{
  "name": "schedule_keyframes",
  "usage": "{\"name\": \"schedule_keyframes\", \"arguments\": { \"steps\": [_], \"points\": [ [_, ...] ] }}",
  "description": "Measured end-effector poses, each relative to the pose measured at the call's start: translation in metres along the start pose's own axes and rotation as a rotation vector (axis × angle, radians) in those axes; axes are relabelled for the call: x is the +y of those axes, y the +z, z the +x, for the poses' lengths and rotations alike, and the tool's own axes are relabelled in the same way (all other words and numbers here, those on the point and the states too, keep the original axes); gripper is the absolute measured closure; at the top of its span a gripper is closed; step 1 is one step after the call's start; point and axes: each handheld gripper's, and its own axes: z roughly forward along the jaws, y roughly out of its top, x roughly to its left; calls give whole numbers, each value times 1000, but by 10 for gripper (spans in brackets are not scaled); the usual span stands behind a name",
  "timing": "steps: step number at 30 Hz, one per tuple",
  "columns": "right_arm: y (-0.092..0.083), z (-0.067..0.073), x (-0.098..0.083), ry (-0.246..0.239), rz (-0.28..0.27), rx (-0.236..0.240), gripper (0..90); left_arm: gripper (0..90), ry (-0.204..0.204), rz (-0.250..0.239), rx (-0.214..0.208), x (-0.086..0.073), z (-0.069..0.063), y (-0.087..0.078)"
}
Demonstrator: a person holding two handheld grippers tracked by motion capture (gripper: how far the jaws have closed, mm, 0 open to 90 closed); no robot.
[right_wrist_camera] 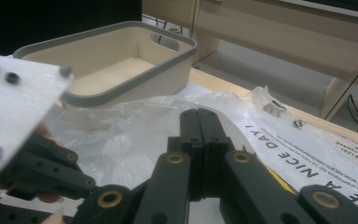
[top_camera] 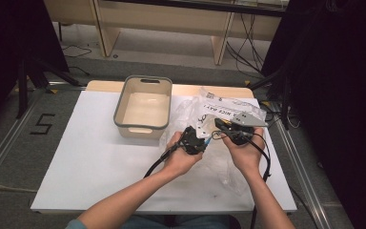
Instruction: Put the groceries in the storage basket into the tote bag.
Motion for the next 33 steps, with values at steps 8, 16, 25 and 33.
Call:
{"name": "schedule_keyframes", "arguments": {
  "steps": [8,16,25,33],
  "points": [
    [-1,0,0,0,0,1,900,815,6,-48,46,1,-1,17],
    [-1,0,0,0,2,-1,900,821,24,-90,74,1,0,28],
    [-2,-1,-1,2,3,-1,900,707,69,-95,62,1,-3,27],
    [-8,-3,-8,4,42,12,900,594,137,-109,-48,-9,-18,-37]
  ]
}}
